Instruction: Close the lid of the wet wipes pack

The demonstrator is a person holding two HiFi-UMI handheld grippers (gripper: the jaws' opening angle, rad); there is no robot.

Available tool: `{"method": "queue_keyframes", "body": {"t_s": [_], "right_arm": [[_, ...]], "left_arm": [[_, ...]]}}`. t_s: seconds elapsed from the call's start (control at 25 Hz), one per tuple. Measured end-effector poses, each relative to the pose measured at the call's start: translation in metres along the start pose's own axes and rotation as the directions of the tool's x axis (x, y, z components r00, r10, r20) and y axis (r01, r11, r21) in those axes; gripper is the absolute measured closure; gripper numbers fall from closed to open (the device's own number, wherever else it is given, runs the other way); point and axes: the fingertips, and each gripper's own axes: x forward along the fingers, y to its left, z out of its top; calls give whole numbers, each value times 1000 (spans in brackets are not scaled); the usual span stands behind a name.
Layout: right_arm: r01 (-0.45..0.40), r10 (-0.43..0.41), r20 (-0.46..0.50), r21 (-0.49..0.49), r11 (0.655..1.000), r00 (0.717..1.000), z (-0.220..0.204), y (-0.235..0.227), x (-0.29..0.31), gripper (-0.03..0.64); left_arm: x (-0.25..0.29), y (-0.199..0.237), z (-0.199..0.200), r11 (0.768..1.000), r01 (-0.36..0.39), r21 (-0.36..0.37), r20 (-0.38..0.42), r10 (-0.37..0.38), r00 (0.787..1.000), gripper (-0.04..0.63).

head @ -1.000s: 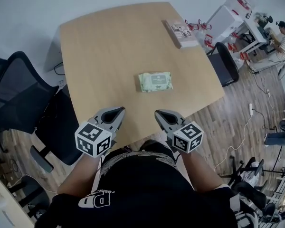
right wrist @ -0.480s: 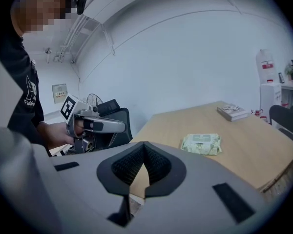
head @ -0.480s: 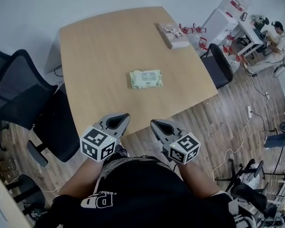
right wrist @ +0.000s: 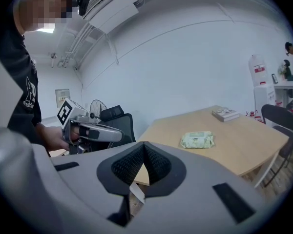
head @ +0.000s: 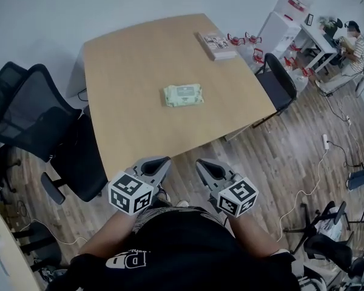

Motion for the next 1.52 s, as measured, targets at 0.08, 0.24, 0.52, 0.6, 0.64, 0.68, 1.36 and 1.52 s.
{"method": "queue_keyframes", "body": {"t_s": [0.08, 0.24, 0.52, 0.6, 0.64, 0.68, 1.36, 1.52], "right_arm": [[-6, 6, 11, -1, 1000, 1000, -3, 6, -9, 612], [-20, 20, 24, -1, 1000, 1000, -11, 19, -25, 611], [-3, 3, 35, 2, 1000, 999, -11, 38, -26, 611], [16, -16, 43, 8, 1000, 999, -8, 39, -22, 611], [27, -27, 47, 13, 1000, 999, -6, 40, -20, 611], [38, -39, 51, 16, 999, 998, -5, 41, -19, 611], [151, -154, 54, 42, 988, 987, 1, 54, 17, 611], [162, -164, 44, 47, 986, 986, -3, 55, 20, 611]], "left_arm": [[-5, -12, -3, 1000, -4, 10, 5, 4, 1000, 578], [-20, -28, -6, 999, -23, 25, 24, 22, 999, 578], [-35, -26, -13, 999, -9, 32, 5, 9, 1000, 578], [-36, -22, -8, 999, 6, 44, 4, -7, 1000, 578], [-38, -20, -5, 999, 15, 53, 2, -15, 1000, 578], [-39, -17, -3, 998, 24, 60, 0, -24, 1000, 578], [-51, 31, 8, 993, 95, 71, -4, -95, 995, 578], [-52, 32, 0, 991, 104, 79, -21, -103, 995, 578]]}}
